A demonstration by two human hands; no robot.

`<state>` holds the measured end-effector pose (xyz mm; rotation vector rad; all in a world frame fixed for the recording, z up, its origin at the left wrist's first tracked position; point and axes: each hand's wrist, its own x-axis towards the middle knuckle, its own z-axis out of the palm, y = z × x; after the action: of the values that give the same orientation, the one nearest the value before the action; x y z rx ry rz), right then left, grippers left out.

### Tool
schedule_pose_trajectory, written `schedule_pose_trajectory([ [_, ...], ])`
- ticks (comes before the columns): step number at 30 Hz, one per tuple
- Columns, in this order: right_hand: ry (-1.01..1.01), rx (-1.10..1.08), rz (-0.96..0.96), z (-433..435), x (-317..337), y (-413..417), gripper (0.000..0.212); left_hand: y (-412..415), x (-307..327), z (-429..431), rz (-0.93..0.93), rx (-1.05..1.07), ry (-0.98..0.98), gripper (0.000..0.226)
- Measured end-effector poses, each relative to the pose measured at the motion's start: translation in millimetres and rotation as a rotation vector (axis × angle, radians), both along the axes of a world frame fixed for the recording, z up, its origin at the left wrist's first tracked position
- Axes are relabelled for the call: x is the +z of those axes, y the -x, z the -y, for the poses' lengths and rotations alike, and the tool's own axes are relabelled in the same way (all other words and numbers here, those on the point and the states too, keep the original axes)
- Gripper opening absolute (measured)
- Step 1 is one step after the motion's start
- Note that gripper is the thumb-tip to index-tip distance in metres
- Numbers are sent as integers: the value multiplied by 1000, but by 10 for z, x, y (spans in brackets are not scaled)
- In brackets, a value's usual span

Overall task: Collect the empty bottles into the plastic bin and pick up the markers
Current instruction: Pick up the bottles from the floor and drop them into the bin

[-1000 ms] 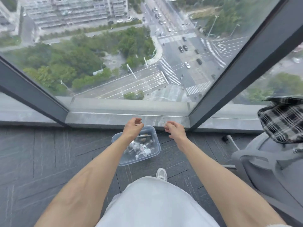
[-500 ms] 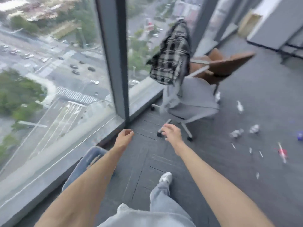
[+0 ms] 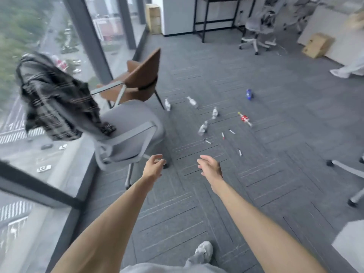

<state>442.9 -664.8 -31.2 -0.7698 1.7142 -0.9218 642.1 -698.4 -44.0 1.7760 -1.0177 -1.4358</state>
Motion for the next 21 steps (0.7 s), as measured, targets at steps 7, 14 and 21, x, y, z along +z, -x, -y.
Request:
schedule_pose_trajectory([
  [7,29,-138,-6,428,-33,1220,37,1329,20,706,13,-155,27,30],
  [14,9,-203,-22,879,-141,1810,38,1888,-73,1384,56,-213,-27,34],
  [21,-56,-149,-73,1829,-292,2028,42,2191,-338,2372,40,-223,-73,36],
])
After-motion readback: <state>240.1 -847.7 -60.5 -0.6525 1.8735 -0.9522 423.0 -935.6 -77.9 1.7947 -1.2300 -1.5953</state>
